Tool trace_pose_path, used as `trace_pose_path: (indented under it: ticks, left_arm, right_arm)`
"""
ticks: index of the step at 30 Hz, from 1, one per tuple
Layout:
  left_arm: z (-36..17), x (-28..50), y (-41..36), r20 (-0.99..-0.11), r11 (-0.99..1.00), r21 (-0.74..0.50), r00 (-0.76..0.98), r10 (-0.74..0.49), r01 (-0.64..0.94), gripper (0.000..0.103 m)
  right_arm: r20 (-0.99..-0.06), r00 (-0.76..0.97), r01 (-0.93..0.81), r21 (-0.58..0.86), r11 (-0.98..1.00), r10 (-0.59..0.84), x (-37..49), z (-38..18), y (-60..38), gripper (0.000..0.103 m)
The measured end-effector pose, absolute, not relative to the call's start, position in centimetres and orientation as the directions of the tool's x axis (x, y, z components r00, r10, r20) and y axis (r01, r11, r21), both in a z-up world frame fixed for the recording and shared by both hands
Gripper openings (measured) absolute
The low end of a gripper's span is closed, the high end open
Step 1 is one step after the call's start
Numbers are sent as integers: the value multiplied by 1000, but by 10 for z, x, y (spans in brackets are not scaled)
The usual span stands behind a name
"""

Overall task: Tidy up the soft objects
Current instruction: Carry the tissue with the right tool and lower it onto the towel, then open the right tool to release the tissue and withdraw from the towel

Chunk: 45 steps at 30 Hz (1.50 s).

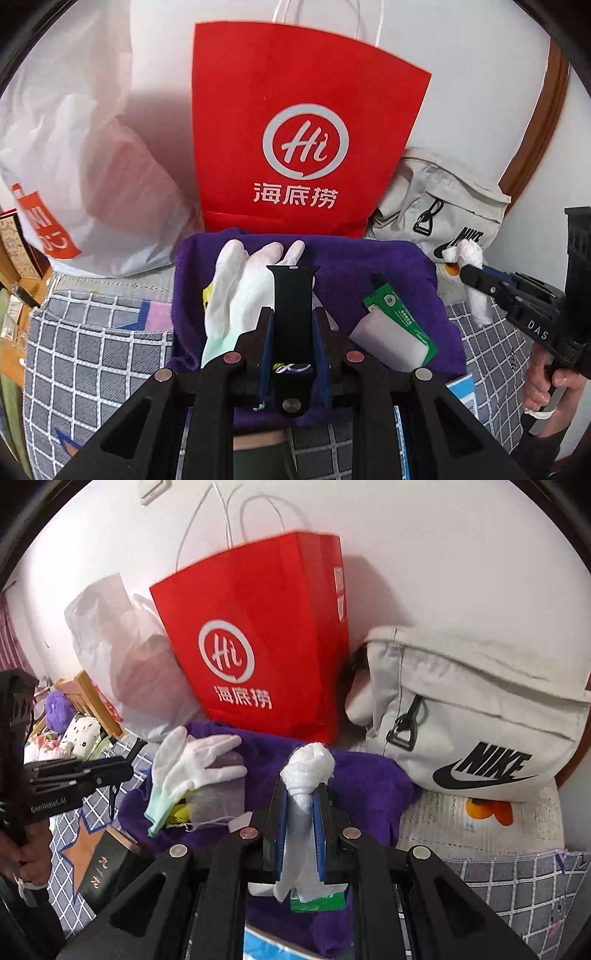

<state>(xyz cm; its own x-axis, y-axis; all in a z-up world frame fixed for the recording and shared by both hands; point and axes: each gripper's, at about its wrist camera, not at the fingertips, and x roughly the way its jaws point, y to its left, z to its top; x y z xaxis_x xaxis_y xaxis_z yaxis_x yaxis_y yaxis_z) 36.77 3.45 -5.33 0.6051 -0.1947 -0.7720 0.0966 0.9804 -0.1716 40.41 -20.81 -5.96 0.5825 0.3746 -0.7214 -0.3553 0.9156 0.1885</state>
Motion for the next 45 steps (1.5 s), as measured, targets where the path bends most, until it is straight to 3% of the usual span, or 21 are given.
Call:
trace_pose_path:
  ticks: [18, 34, 36, 38, 39, 45]
  left_arm:
    - [-114, 399, 16, -845, 981, -168, 498, -194, 97, 20]
    - [-124, 403, 17, -856, 980, -175, 476, -200, 96, 20]
    - [-125, 404, 16, -860, 979, -179, 468, -204, 99, 22]
    - [-124, 403, 17, -864, 978, -186, 460, -207, 92, 26]
    - [-124, 401, 19, -863, 977, -192, 460, -211, 88, 31]
    - [-109, 387, 26, -860, 980, -186, 470, -200, 77, 45]
  right_arm:
    - [-850, 407, -351, 193, 916, 335, 435, -132, -205, 15]
    - [-876, 363, -343, 191, 920, 317, 445, -149, -197, 15]
    - [-876, 362, -349, 189, 918, 319, 445, -146, -196, 22]
    - [-873, 374, -356, 177, 918, 313, 443, -141, -195, 44]
    - [-868, 390, -358, 166, 919, 309, 440, -135, -196, 48]
    - [-842, 443, -342, 159, 926, 308, 429, -111, -200, 52]
